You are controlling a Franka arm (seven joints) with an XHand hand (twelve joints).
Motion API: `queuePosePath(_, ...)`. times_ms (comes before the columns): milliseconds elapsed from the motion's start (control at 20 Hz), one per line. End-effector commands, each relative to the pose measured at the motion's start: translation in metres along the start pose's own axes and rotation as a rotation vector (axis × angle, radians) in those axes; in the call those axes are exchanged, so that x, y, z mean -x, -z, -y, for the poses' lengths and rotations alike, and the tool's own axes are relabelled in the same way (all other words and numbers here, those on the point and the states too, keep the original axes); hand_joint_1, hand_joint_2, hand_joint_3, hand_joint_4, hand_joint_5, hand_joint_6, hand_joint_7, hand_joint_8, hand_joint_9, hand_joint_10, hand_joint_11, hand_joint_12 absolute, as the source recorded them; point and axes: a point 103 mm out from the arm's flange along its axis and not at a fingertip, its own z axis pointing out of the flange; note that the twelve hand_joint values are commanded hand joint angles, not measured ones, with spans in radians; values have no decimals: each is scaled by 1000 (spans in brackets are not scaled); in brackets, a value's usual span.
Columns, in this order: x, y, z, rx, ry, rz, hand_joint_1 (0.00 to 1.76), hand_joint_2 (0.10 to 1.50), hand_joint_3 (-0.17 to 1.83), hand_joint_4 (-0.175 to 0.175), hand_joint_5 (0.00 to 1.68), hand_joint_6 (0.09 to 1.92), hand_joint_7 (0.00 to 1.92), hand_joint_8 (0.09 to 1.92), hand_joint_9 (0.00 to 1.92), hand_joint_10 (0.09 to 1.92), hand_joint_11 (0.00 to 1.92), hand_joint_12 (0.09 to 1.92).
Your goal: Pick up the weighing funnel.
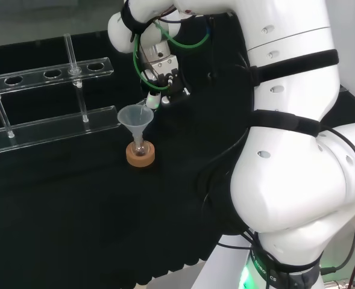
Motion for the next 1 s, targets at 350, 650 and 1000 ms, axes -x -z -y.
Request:
queuePosePath(350, 0, 0, -1, -7, -14, 2, 1001, 558, 622, -9, 641, 624, 457, 663, 697, 531, 509, 1260)
queuePosePath(650, -5, -4, -5, 19, 65, 27, 1000, 558, 627, -9, 639, 633, 456, 665, 697, 531, 512, 1257)
queuePosePath(1000, -4, -8, -9, 11, -1, 5, 991, 560, 631, -11, 633, 639, 454, 666, 694, 531, 514, 1256)
